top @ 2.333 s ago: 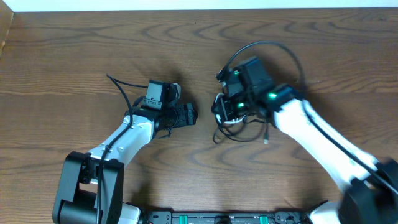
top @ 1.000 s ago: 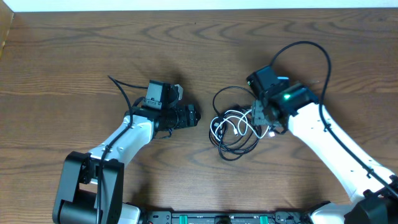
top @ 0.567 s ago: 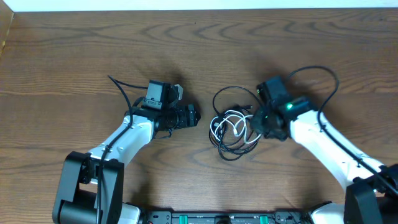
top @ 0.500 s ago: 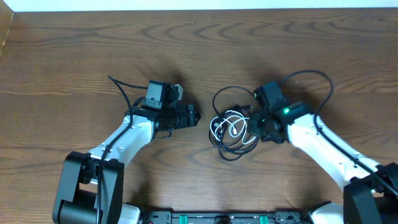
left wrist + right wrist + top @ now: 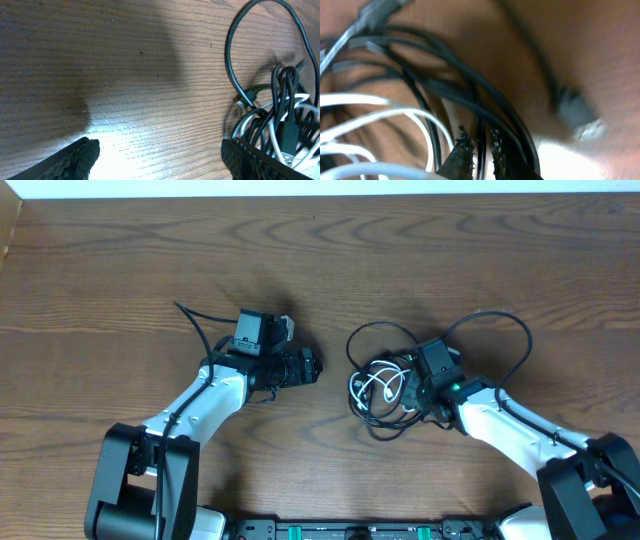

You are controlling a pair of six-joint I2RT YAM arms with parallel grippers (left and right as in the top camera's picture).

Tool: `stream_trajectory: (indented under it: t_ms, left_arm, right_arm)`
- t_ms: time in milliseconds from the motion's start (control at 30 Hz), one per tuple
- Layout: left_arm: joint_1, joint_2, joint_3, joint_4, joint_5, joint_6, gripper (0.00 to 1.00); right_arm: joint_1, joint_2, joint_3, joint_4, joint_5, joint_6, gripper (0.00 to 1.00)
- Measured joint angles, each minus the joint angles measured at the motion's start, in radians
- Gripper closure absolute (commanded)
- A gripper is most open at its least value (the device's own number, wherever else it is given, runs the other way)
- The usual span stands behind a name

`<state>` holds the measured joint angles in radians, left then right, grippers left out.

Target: Untangle cables

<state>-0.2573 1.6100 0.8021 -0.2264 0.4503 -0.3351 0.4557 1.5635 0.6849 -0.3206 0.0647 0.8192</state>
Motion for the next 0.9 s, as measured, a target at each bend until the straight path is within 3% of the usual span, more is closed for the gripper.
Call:
stream_trajectory:
  t_ms: [167,367,533,600,767,900]
  left_arm:
    - [0.0,0.0,0.0,0.0,0.0,0.0,0.15]
    - [0.0,0.0,0.0,0.0,0.0,0.0,0.15]
    - [0.0,0.0,0.0,0.0,0.0,0.0,0.16]
    - [0.0,0.0,0.0,0.0,0.0,0.0,0.15]
    - [0.0,0.0,0.0,-0.001,0.0,0.0,0.16]
    - [0.0,0.0,0.0,-0.001,0.0,0.0,0.15]
  right_arm:
    - [-0.078,0.063,-0.005,0.211,0.064,-0.102,0.88]
    - [-0.112,0.145,-0.012,0.511,-0.045,-0.219,0.85]
    - [-0.069,0.199,0.024,0.555,-0.117,-0.268,0.86]
    - [-0.052,0.209,0.058,0.492,-0.137,-0.299,0.84]
    - [-0.043,0.183,0.233,0.063,-0.127,-0.373,0.45]
    - [-0.069,0.077,0.385,-0.277,-0.053,-0.402,0.32]
